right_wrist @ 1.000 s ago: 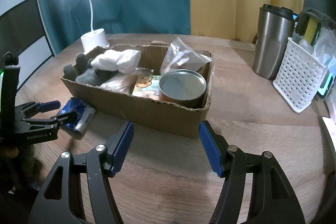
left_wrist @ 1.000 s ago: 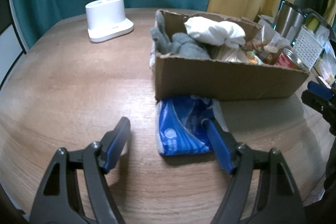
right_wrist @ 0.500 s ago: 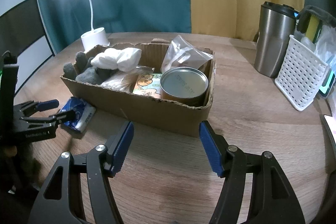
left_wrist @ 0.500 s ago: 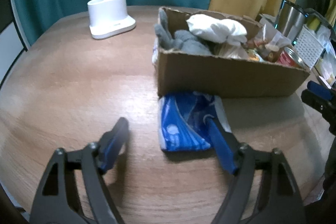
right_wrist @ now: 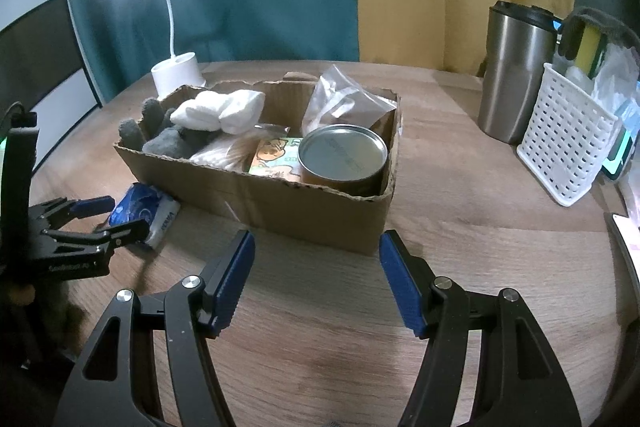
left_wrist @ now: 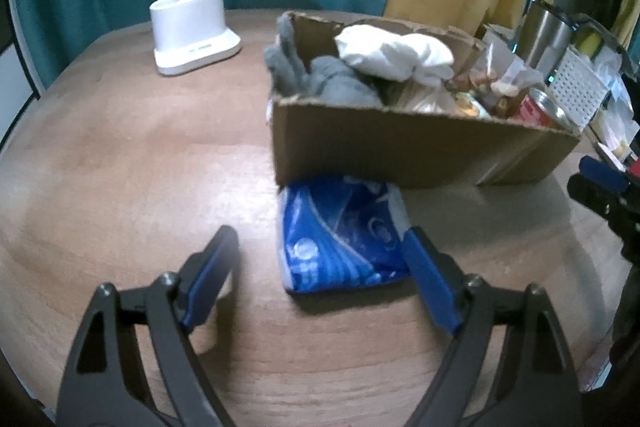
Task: Organize objects
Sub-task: 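Move the left gripper to the blue wet-wipe pack and grasp it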
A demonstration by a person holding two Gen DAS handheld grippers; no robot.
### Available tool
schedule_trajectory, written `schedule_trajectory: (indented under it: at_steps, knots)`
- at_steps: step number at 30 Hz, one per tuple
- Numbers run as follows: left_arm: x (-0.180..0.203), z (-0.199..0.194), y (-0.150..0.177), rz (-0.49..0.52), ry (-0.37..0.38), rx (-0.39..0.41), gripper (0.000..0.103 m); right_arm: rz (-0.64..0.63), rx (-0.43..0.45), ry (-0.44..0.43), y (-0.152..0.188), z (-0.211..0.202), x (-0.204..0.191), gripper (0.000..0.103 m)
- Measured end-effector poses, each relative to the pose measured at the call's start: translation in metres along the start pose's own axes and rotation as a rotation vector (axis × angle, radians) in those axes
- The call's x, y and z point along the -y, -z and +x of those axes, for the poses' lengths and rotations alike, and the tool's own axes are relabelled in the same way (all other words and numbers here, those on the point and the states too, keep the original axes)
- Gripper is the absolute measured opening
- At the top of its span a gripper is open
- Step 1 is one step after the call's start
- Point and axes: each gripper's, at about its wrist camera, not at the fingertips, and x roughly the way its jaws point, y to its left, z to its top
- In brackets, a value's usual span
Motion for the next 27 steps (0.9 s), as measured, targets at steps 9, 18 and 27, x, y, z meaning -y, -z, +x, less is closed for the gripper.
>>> schedule_trajectory:
  at_steps: [9,18,27]
  knots:
    - [0.018,0.013,-0.004,0.038,0.018,-0.021,0.092,0.011,-0.002,0.016,0.0,-0.004,0.003,0.068]
    - [0.023,0.02,-0.002,0.07,-0.042,-0.05,0.091,0.013,-0.006,0.018,0.001,-0.005,0.003,0.068]
    - [0.021,0.01,0.004,0.056,0.008,-0.048,0.075,0.015,0.01,0.007,-0.003,-0.011,0.004,0.068]
